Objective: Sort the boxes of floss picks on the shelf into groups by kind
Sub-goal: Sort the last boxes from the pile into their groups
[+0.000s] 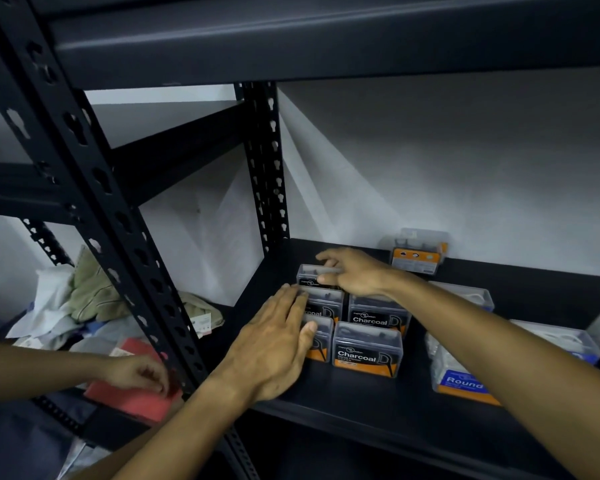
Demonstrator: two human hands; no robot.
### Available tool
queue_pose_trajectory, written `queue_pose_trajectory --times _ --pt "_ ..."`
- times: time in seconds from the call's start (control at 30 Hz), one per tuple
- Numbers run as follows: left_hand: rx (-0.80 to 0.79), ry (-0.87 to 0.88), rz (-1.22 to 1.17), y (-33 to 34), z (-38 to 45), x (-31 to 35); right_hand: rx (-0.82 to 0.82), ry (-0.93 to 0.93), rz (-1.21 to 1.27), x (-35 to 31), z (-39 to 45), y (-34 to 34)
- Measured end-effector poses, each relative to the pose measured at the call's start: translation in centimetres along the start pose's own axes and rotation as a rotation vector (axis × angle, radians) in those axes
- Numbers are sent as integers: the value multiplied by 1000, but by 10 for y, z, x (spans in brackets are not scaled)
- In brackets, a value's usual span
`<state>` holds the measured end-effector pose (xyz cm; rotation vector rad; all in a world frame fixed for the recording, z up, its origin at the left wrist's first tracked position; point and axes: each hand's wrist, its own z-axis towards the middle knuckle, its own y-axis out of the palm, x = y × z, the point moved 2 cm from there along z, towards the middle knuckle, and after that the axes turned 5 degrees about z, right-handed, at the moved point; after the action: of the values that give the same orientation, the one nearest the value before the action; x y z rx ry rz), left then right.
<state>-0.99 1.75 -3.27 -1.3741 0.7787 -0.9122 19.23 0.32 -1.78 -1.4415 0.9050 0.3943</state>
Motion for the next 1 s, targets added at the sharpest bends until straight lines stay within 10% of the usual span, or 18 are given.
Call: queue_pose_trajectory --times 0.47,1.0 --pt "147 31 -2 -35 56 14 517 -57 -215 48 -31 -98" --pt "-41 31 77 -39 191 80 343 139 -509 91 -50 -111"
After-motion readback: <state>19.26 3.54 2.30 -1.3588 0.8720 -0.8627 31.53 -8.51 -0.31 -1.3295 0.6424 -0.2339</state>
